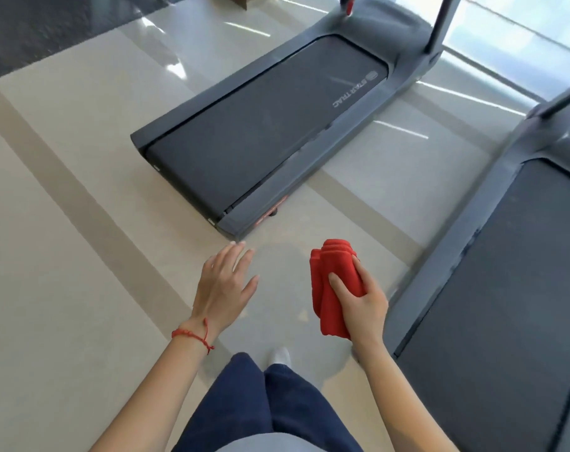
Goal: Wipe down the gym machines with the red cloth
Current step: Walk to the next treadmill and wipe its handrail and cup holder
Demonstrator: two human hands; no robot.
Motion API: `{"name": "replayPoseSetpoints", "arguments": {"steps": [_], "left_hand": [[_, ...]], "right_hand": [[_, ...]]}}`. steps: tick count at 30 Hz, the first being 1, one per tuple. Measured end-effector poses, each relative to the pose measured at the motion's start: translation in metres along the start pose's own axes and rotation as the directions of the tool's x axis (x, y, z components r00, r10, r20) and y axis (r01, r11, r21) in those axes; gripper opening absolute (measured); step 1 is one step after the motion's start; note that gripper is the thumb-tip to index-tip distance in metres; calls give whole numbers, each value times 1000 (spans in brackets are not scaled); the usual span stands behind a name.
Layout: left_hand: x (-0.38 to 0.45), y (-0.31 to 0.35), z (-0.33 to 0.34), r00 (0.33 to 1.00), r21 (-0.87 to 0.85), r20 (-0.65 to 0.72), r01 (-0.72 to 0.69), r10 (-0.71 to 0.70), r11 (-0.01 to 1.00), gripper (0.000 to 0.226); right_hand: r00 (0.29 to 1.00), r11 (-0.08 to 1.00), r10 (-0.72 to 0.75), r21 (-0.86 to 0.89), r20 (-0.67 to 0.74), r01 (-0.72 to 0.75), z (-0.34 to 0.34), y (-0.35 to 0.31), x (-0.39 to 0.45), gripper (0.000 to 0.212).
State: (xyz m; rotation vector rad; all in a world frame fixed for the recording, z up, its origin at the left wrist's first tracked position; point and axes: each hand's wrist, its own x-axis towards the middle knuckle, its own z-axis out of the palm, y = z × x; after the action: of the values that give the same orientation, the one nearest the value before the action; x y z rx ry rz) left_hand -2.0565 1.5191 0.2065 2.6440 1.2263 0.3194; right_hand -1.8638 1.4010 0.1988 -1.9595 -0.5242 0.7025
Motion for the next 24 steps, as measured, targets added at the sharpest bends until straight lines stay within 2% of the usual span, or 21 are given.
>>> {"name": "replayPoseSetpoints", "arguments": {"steps": [5,11,17,20,22,24], "left_hand": [[63,5,6,986,-12,58,-155,155,988,49],[140,-1,10,926,-43,105,-360,362,932,51],[202,3,16,872,-70,140,-465,470,883,51],[224,20,24,838,-106,153,-513,524,852,42],[233,31,27,818,-110,183,-534,545,838,48],[245,46,34,794,-121,180,-567,580,815,45]], "right_hand": [[986,996,72,63,-152,-63,-6,-8,25,54],[931,988,140,104,-338,-111,-1,-22,50,54],[862,979,193,151,-469,-136,-2,-35,69,54],[827,973,219,175,-518,-148,-12,-35,76,54],[808,972,227,177,-544,-154,-19,-34,80,53],[784,968,244,189,-571,-163,-31,-30,88,53]]}}
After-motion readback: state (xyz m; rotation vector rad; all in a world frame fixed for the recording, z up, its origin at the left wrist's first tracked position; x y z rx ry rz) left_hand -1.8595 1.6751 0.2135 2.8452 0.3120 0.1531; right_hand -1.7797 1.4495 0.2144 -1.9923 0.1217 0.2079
